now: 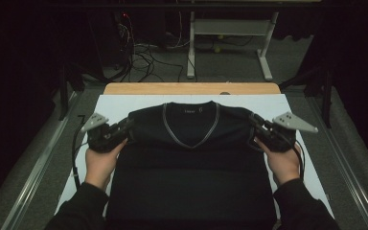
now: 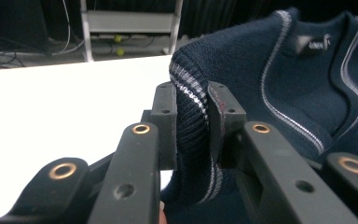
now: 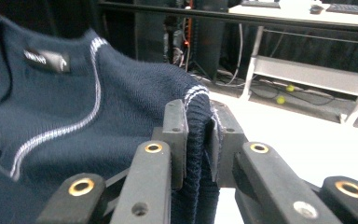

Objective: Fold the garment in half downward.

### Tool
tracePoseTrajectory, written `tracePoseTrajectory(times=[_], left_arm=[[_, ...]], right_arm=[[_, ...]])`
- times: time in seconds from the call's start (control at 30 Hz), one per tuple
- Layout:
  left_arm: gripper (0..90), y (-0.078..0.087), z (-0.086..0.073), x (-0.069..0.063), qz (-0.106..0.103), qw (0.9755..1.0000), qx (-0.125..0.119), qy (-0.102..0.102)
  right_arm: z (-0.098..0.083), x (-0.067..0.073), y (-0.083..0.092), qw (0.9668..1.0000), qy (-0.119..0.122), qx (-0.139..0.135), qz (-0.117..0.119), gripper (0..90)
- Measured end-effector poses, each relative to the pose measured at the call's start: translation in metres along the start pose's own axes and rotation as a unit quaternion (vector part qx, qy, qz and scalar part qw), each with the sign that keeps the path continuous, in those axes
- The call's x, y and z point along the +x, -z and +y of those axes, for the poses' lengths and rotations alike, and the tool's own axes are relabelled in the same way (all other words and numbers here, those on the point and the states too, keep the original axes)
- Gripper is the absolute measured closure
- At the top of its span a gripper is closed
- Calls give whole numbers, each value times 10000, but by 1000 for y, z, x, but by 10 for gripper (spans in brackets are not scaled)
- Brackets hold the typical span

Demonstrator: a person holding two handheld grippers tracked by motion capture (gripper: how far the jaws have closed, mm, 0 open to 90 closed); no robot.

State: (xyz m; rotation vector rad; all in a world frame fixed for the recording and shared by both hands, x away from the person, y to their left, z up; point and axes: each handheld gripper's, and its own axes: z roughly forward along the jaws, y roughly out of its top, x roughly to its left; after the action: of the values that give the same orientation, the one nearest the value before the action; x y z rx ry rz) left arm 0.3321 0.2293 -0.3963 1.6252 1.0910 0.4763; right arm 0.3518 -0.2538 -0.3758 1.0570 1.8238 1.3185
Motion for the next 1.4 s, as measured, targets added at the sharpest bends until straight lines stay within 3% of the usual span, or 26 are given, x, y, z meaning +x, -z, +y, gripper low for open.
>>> tracePoseTrajectory(times=[0.07, 0.13, 0.23, 0.37, 0.47, 0.6, 0.77, 0.93, 1.07, 1.2, 1.27, 1.33, 1.4], left_arm=[[712, 7, -18, -3, -170, 9998, 24, 102], [712, 13, -34, -8, -279, 9995, 127, 92], [711, 19, -53, -15, -308, 9989, 348, -94], [711, 33, -67, -23, -358, 9982, 471, -91], [711, 47, -77, -32, -414, 9978, 510, -104], [710, 66, -88, -44, -484, 9968, 603, -223], [710, 90, -98, -58, -434, 9970, 505, -382], [709, 107, -105, -67, -554, 9966, 509, -341], [700, 99, -111, -65, -354, 9941, 930, -431], [655, 73, -120, -52, -139, 9842, 1710, -439], [589, 61, -122, -44, -8, 9802, 1941, -395], [448, 57, -121, -37, -40, 9802, 1968, -222], [335, 60, -119, -36, 43, 9828, 1827, -250]], right_arm=[[-16, 8, 9, 9999, 143, 68, 38, 792], [-33, 14, 17, 9998, 88, 109, 145, 793], [-55, 20, 27, 9994, 96, 216, 244, 793], [-75, 28, 42, 9989, 143, 328, 303, 793], [-83, 35, 55, 9986, 277, 298, 334, 793], [-91, 43, 74, 9981, 241, 316, 465, 792], [-93, 51, 100, 9979, 180, 217, 581, 789], [-101, 57, 123, 9973, 6, 333, 648, 787], [-107, 58, 125, 9960, 11, 654, 611, 782], [-116, 56, 107, 9892, -68, 1325, 621, 763], [-121, 55, 97, 9841, -43, 1690, 541, 712], [-124, 52, 91, 9805, -82, 1908, 466, 584], [-122, 50, 93, 9836, -205, 1749, 387, 473]])
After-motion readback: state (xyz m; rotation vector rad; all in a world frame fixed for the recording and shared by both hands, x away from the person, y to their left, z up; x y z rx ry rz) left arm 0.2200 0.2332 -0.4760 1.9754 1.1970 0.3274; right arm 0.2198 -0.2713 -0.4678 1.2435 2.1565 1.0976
